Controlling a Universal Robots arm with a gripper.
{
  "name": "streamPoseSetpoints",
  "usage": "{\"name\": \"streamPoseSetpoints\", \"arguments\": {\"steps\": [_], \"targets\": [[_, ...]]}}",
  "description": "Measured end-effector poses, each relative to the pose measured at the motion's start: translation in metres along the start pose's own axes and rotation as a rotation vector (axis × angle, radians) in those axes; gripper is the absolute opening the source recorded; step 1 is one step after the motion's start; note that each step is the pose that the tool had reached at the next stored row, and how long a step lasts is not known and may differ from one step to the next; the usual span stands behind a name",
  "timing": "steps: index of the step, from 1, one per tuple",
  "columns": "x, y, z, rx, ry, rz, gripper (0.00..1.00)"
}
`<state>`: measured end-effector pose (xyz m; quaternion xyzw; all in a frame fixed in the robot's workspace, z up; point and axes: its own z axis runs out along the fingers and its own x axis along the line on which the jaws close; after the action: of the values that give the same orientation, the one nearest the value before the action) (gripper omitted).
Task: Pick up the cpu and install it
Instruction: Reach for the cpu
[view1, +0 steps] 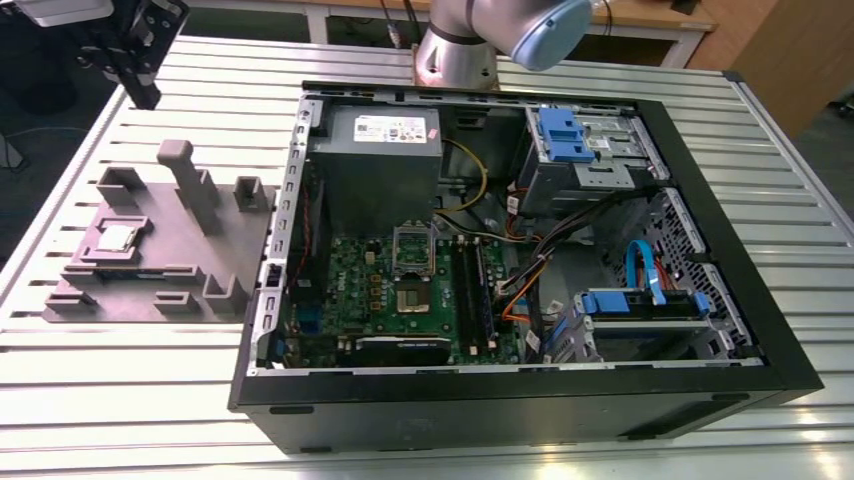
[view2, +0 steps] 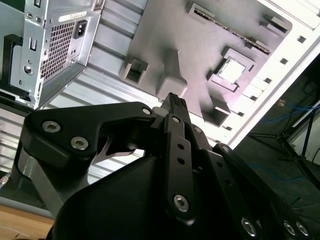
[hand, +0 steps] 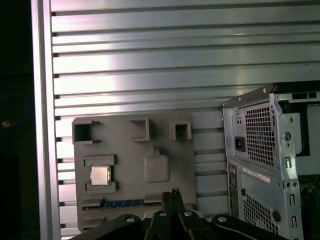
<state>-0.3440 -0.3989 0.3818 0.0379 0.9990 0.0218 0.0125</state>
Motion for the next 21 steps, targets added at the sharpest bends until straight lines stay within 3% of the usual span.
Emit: {"name": "streamPoseSetpoints", "arguments": {"steps": [21], "targets": [[0.0211, -0.0016, -0.0001, 0.0, 0.0001, 0.0, 0.1]]}}
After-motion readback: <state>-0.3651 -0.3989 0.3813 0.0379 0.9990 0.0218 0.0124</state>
